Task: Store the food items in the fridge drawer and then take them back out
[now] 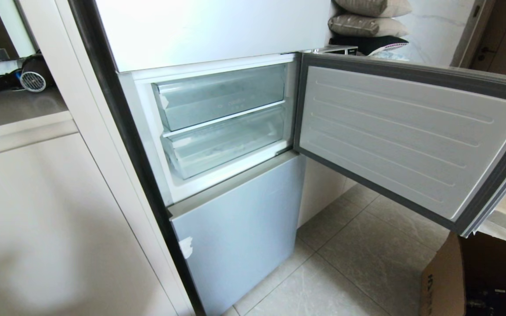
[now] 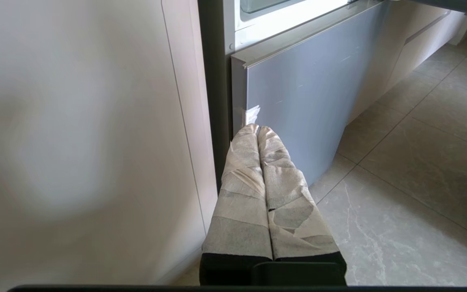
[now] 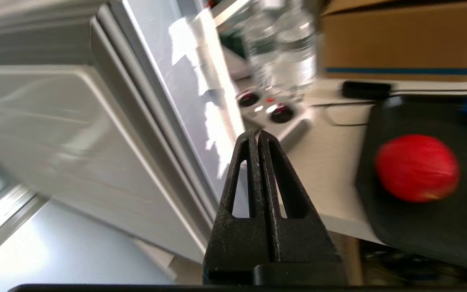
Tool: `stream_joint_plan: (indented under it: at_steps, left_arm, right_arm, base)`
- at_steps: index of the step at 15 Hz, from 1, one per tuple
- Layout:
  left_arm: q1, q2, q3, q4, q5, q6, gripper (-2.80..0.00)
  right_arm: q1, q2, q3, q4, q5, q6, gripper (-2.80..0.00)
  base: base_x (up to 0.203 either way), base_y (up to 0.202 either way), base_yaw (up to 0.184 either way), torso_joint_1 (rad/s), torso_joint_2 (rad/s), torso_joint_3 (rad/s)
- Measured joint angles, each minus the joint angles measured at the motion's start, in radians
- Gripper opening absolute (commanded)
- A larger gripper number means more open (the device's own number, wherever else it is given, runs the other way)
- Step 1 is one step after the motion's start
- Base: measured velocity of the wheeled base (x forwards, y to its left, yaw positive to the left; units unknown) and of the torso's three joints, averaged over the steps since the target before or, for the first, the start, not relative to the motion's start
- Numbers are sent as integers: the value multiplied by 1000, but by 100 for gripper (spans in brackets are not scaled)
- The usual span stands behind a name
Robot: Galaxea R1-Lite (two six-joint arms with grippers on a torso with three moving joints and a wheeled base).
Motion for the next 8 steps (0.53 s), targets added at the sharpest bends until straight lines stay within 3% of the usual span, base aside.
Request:
stream_joint_plan:
  at_steps: [8]
  left_arm:
    - [0,0,0,0,0,0,-280]
  right_arm:
    - [-10,255,-188,-5,20,4,-280]
  base:
    - [0,0,0,0,0,0]
